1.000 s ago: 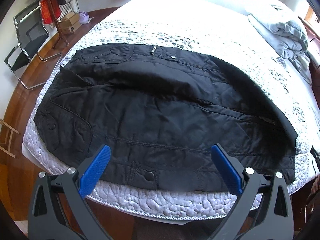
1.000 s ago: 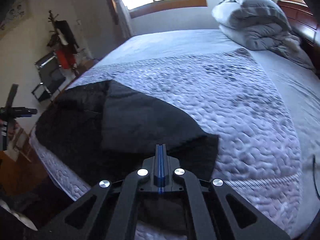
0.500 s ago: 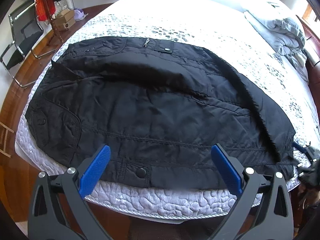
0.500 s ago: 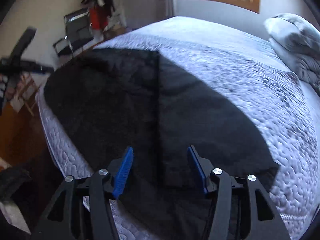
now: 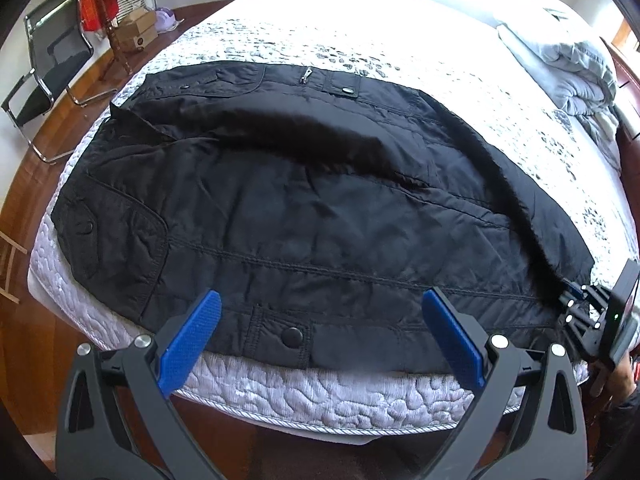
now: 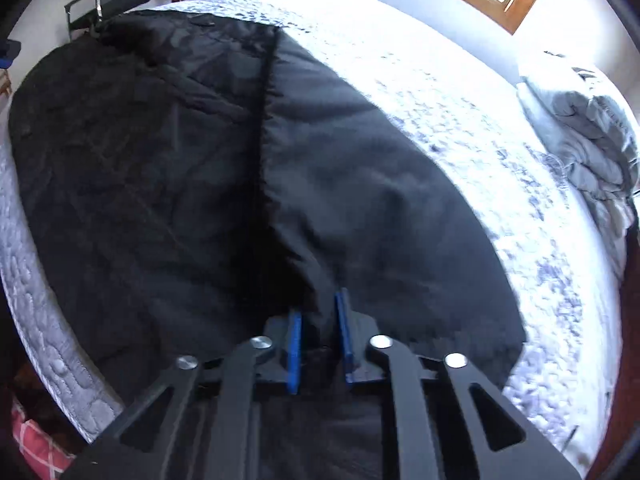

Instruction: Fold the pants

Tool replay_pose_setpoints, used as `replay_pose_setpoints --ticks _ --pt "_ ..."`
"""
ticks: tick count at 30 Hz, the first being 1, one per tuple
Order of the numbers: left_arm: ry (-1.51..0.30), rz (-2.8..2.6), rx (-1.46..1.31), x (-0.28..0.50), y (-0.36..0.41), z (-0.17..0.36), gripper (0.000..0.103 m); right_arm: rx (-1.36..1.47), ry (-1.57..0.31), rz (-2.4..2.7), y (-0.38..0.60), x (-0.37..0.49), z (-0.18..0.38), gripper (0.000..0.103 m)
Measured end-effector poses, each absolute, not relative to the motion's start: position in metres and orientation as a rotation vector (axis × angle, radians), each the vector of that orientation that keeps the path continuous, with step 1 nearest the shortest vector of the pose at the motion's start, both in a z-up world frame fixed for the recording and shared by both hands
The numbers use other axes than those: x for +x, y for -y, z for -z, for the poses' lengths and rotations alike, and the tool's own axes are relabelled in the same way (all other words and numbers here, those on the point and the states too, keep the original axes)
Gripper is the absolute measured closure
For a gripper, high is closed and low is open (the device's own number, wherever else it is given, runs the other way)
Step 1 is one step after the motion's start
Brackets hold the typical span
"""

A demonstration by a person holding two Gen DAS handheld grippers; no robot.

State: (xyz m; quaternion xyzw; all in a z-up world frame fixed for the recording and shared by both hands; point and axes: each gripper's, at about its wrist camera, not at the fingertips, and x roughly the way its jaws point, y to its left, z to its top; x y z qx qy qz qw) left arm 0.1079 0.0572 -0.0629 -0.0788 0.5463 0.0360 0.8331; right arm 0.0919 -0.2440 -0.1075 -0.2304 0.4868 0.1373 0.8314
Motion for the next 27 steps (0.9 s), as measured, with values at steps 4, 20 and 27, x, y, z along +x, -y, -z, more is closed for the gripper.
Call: replay_pose_setpoints --ticks 4,20,27 --pt "-1.156 -0.072 -0.137 0.105 -0.051 0.061 0.003 -0.434 -0.987 -0.335 0.258 0.082 0.073 0.093" --pt "-1.154 -0.047 -0.092 0.103 -0.042 0.055 0.003 -0.454 -1.117 -0.422 0.346 0.000 0.071 0.093" --pt "-1.149 -0.043 -0.090 0.098 -0.053 0.054 0.003 -0.506 -1.205 -0.442 0.331 -0.005 0.097 0.053"
